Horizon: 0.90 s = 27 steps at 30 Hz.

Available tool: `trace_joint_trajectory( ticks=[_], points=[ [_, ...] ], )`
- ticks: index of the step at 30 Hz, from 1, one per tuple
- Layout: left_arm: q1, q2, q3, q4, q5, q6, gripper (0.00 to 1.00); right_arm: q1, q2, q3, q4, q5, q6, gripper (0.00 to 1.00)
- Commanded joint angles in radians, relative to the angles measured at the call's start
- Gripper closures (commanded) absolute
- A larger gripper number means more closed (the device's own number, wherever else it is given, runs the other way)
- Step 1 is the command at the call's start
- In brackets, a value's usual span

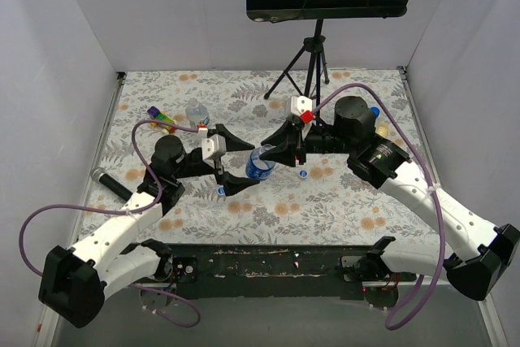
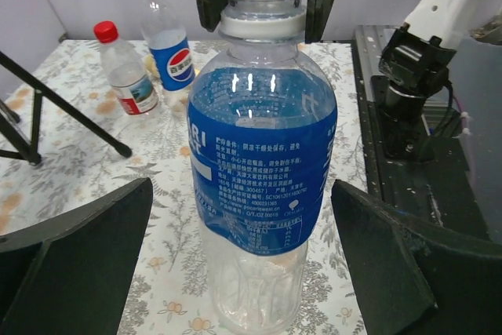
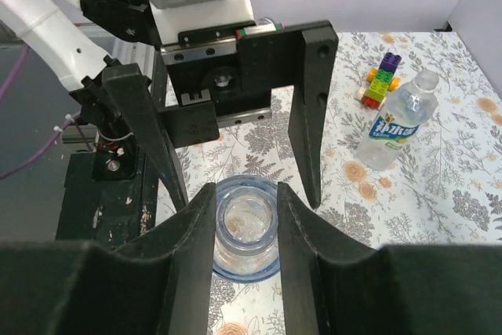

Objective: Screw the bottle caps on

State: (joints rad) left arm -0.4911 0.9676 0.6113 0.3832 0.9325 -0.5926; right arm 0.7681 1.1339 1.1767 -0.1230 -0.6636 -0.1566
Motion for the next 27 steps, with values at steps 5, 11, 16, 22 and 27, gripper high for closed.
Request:
trace_joint_trajectory(
  ticks=[5,11,16,22,27],
  points=[
    [-0.053,0.046,0.053,0.031,0.051,-0.05,0.05,0.003,-0.02,0.0,0.097,-0.071,0.023,0.99],
    [-0.066,0.062,0.058,0.031,0.046,-0.059,0.14,0.003,-0.017,-0.003,0.106,-0.088,0.026,0.99],
    [-0.067,0.057,0.058,0.025,0.037,-0.055,0.3,0.005,-0.023,-0.008,0.109,-0.087,0.025,0.99],
    [-0.067,0.046,0.054,0.01,0.003,-0.039,0.42,0.003,-0.028,-0.012,0.102,-0.064,0.032,0.85],
    [-0.069,0.039,0.061,-0.026,-0.078,-0.018,0.44,0.003,-0.043,0.001,0.068,0.002,0.037,0.53]
  ],
)
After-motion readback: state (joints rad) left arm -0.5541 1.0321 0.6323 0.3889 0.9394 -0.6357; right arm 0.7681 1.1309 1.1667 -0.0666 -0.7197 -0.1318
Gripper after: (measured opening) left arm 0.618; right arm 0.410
